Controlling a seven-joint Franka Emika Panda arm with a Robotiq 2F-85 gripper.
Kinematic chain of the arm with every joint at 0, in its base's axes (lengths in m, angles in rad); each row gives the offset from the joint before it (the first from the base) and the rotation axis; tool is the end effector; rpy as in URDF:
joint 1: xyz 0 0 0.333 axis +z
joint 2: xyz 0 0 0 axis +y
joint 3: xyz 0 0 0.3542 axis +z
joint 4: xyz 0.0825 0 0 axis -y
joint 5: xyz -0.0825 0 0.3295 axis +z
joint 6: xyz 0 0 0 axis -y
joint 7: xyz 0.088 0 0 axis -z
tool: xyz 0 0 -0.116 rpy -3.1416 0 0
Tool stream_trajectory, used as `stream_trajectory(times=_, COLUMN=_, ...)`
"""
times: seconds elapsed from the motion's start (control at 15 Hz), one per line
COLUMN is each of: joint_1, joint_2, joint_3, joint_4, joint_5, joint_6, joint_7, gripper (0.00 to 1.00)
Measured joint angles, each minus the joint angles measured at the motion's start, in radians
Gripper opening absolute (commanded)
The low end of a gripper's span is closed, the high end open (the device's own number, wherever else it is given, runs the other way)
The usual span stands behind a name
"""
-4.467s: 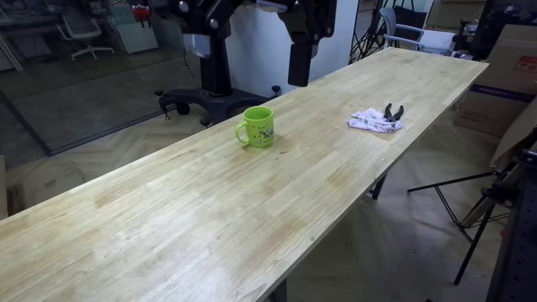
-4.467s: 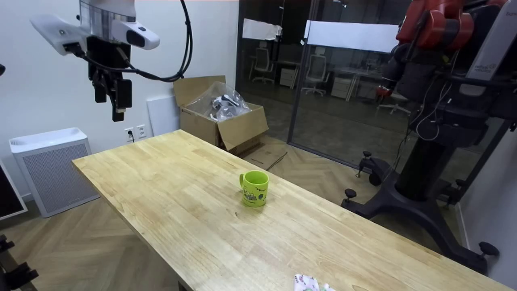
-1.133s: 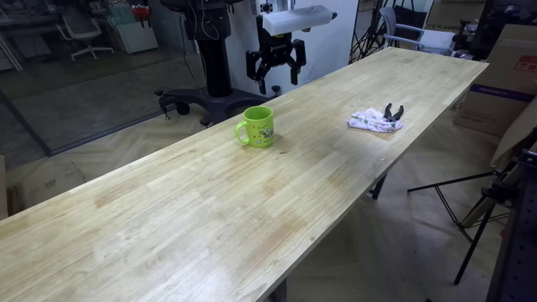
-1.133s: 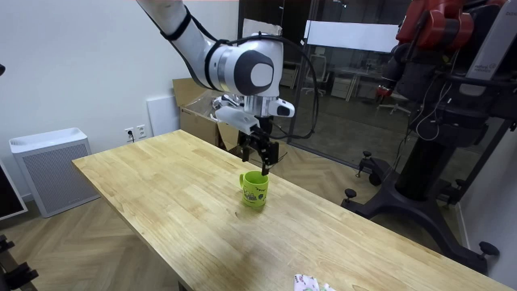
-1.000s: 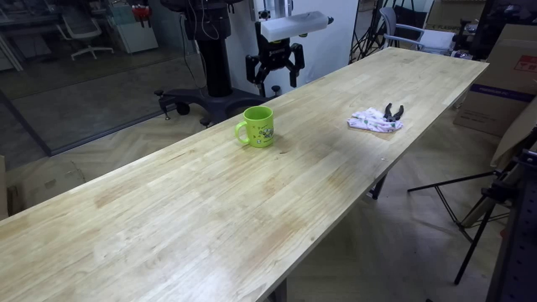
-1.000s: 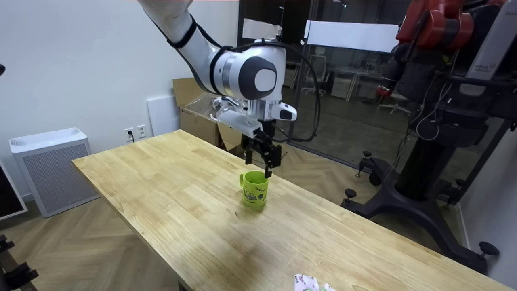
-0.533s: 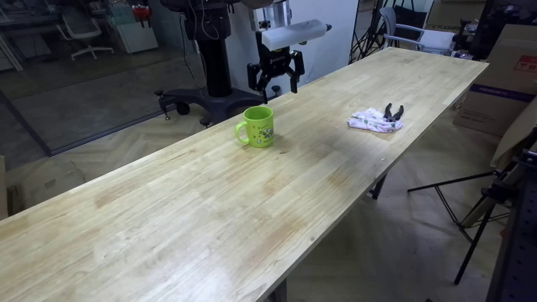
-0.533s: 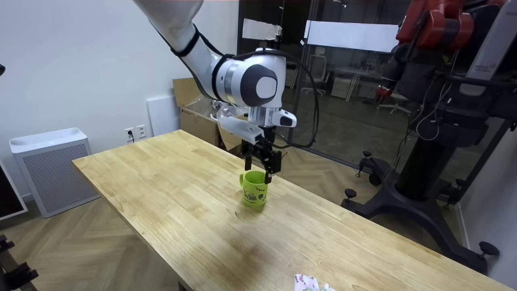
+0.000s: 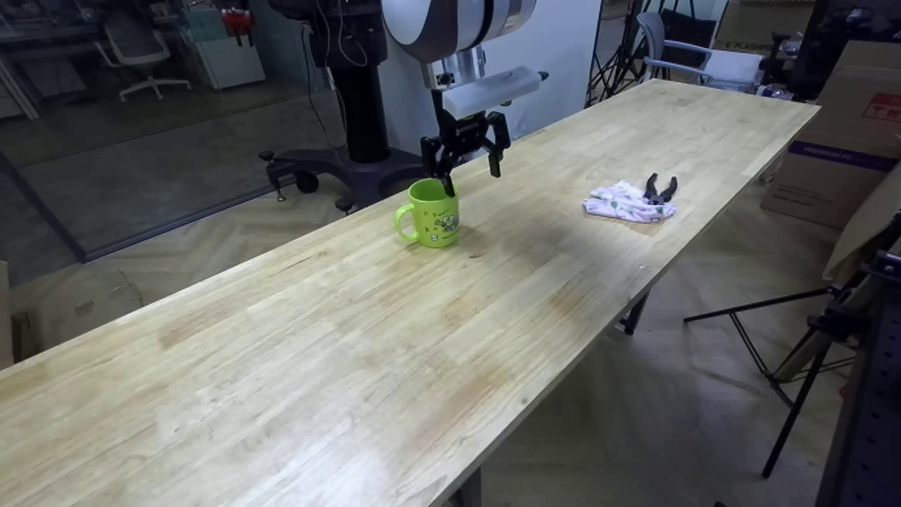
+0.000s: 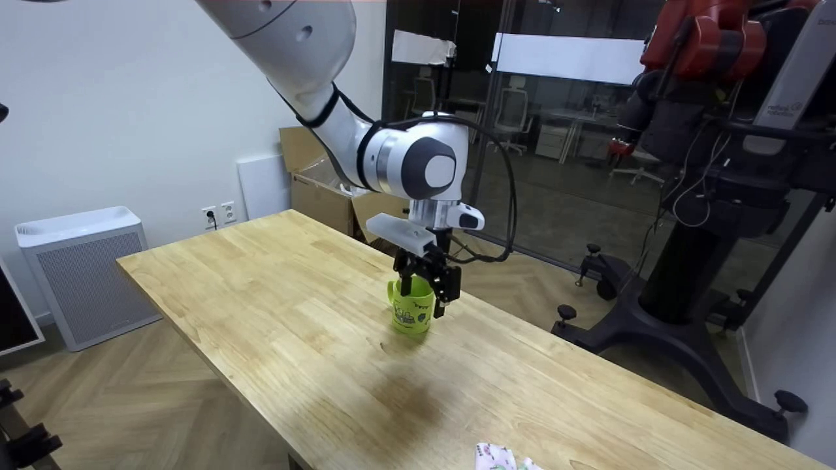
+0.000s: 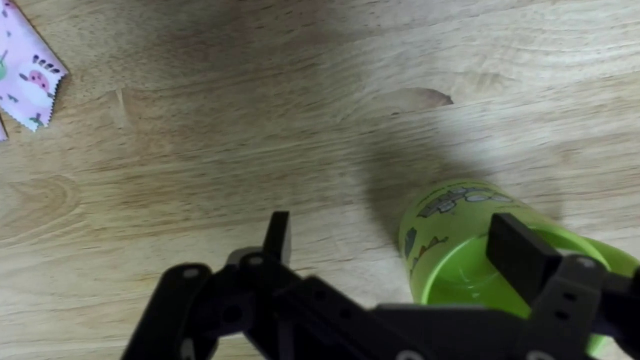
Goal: Move the green mug towards you
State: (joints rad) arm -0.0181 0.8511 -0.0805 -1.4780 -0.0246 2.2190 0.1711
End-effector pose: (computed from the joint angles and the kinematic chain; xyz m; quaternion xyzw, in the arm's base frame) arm 0.6893 -0.0574 0.2142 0.9912 -0.1143 -0.0524 0.0423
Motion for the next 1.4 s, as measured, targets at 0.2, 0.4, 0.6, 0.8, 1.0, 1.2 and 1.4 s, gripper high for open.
stream_trajectory(times=0.2, joint_1=0.000, joint_2=0.027, joint_3=-0.001, joint_4=0.053, joint_5=0.000, joint_6=-0.031, joint_7=-0.007, gripper=1.00)
stream_trajectory(times=0.4, joint_1=0.000, joint_2=0.054, joint_3=-0.001, joint_4=0.100, joint_5=0.000, joint_6=-0.040, joint_7=-0.014, gripper=1.00)
stream_trajectory(times=0.6, joint_1=0.000, joint_2=0.077, joint_3=-0.001, joint_4=0.145, joint_5=0.000, joint_6=-0.058, joint_7=-0.017, gripper=1.00)
stream_trajectory(times=0.8, joint_1=0.000, joint_2=0.105, joint_3=-0.001, joint_4=0.187, joint_5=0.000, joint_6=-0.083, joint_7=-0.018, gripper=0.75)
stream_trajectory(times=1.0, joint_1=0.000, joint_2=0.134, joint_3=-0.001, joint_4=0.224, joint_5=0.001, joint_6=-0.105, joint_7=-0.020, gripper=0.53)
stream_trajectory(times=1.2, joint_1=0.000, joint_2=0.157, joint_3=0.000, joint_4=0.250, joint_5=0.001, joint_6=-0.113, joint_7=-0.020, gripper=0.33)
stream_trajectory(times=1.4, joint_1=0.000, joint_2=0.169, joint_3=0.001, joint_4=0.265, joint_5=0.001, joint_6=-0.114, joint_7=-0.020, gripper=0.11)
